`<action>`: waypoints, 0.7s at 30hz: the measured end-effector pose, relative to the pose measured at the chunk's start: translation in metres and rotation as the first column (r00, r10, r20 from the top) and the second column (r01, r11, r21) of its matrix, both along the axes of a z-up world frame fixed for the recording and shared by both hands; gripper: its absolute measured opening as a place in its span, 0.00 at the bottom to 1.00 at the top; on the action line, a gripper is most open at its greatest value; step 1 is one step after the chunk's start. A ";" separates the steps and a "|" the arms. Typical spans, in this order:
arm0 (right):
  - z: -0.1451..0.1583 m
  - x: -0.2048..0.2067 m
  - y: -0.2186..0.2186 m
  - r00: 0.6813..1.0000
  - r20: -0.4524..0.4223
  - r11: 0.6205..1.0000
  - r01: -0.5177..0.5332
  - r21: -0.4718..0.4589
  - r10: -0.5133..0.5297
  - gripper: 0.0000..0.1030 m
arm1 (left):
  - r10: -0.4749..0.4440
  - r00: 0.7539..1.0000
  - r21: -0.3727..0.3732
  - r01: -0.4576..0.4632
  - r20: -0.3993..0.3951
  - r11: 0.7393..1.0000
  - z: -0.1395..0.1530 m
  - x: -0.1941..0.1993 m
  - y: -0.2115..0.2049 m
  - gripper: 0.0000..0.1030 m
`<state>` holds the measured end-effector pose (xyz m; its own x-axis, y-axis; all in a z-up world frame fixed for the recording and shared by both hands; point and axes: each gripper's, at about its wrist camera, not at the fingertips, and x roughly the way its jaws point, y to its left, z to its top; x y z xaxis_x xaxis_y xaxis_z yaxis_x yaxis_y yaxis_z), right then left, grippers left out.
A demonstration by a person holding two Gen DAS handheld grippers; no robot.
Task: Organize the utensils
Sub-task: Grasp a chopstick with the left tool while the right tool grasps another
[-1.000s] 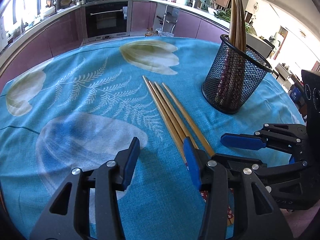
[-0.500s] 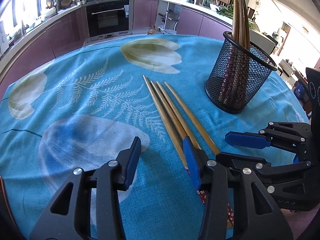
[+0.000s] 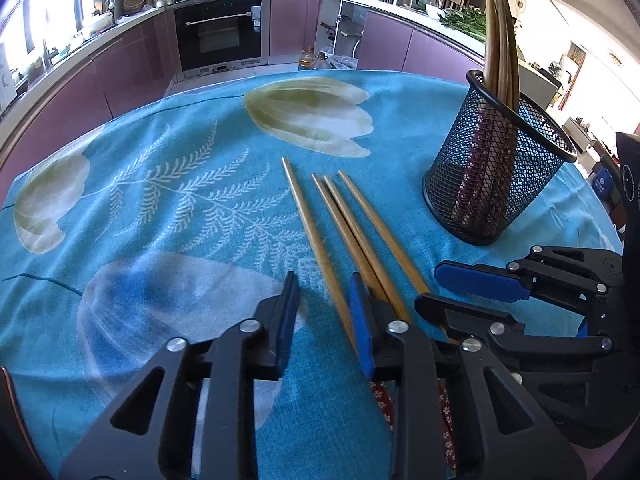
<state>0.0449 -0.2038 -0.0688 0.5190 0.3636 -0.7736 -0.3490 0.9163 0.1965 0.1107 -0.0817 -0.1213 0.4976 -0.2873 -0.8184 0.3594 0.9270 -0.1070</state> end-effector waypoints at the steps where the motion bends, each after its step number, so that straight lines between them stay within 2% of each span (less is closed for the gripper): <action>1: 0.000 0.001 -0.001 1.000 -0.003 1.000 0.007 0.009 -0.007 0.14 | -0.004 1.000 -0.012 0.004 -0.004 1.000 0.000 -0.002 0.000 0.13; 3: -0.001 0.002 -0.004 1.000 -0.016 0.999 0.018 0.037 -0.017 0.08 | -0.002 1.000 -0.021 0.002 -0.007 1.000 0.000 -0.004 0.000 0.11; 6: -0.002 0.002 -0.011 0.999 -0.032 0.996 0.040 0.078 -0.038 0.06 | -0.002 1.000 -0.060 0.001 -0.020 0.998 0.000 -0.008 0.001 0.09; 11: 0.002 -0.003 -0.023 0.997 -0.033 0.988 0.071 0.136 -0.067 0.05 | 0.006 1.000 -0.083 -0.008 -0.017 0.996 0.004 -0.018 0.005 0.07; 16: 0.008 -0.010 -0.022 1.000 -0.021 0.988 0.024 0.150 -0.021 0.05 | -0.007 1.000 -0.118 0.005 -0.021 0.993 0.009 -0.027 0.010 0.07; 21: 0.001 -0.007 -0.014 0.999 -0.050 0.990 -0.008 0.144 0.015 0.05 | -0.020 0.999 -0.111 0.016 -0.039 0.994 0.004 -0.029 0.009 0.07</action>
<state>0.0375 -0.2181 -0.0677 0.4752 0.4782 -0.7385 -0.3452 0.8734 0.3434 0.0814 -0.0725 -0.1169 0.4590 -0.3859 -0.8003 0.3694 0.9021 -0.2231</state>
